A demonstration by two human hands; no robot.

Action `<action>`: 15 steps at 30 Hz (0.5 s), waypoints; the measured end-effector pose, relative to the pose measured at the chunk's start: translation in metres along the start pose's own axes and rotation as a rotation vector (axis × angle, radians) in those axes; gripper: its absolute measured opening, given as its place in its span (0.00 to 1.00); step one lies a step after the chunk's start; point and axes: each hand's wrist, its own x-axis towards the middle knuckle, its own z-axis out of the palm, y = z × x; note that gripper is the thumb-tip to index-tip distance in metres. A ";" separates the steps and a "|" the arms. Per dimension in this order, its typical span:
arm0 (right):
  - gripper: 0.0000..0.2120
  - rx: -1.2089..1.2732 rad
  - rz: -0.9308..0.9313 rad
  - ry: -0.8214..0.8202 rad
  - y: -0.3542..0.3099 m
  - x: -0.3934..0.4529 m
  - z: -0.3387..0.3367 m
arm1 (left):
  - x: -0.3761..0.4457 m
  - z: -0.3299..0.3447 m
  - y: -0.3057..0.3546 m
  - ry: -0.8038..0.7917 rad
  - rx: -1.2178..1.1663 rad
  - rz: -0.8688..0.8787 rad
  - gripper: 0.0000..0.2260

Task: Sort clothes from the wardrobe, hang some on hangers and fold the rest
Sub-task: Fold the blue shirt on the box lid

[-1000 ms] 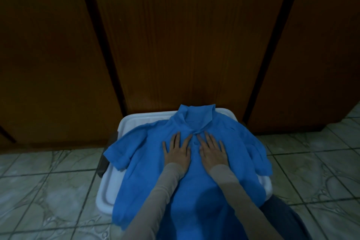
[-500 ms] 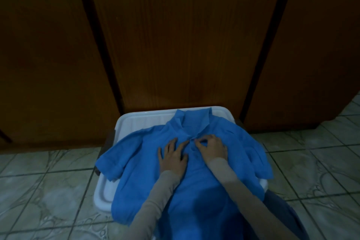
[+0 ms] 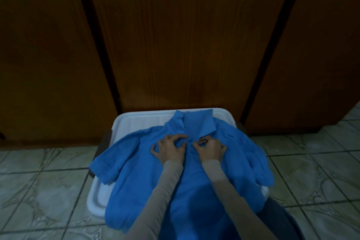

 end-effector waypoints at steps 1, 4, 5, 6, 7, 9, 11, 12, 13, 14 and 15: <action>0.10 0.010 -0.011 0.004 0.001 0.000 0.000 | 0.000 0.001 0.000 0.001 0.010 0.010 0.06; 0.10 0.042 -0.032 0.021 0.002 0.001 0.002 | 0.001 0.004 0.000 0.002 0.064 0.049 0.07; 0.10 0.051 -0.035 0.023 0.003 0.002 0.003 | 0.001 0.005 0.000 0.010 0.067 0.072 0.07; 0.10 0.055 -0.039 0.023 0.004 0.002 0.004 | 0.001 0.006 0.000 0.013 0.072 0.101 0.07; 0.10 0.053 -0.043 0.023 0.004 0.002 0.004 | 0.001 0.007 0.001 0.012 0.077 0.130 0.07; 0.10 0.049 -0.050 0.026 0.005 0.003 0.005 | 0.001 0.007 0.002 0.014 0.085 0.158 0.07; 0.09 0.058 -0.058 0.028 0.007 0.003 0.006 | 0.000 0.007 0.002 0.028 0.138 0.171 0.06; 0.09 0.064 -0.063 0.027 0.008 0.003 0.007 | 0.000 0.007 0.002 0.030 0.178 0.180 0.06; 0.09 0.067 -0.069 0.030 0.008 0.003 0.007 | 0.000 0.008 0.003 0.030 0.209 0.190 0.06; 0.08 0.069 -0.074 0.036 0.008 0.003 0.007 | 0.000 0.009 0.003 0.030 0.219 0.197 0.06; 0.08 0.070 -0.077 0.040 0.009 0.003 0.007 | 0.001 0.010 0.003 0.029 0.201 0.196 0.06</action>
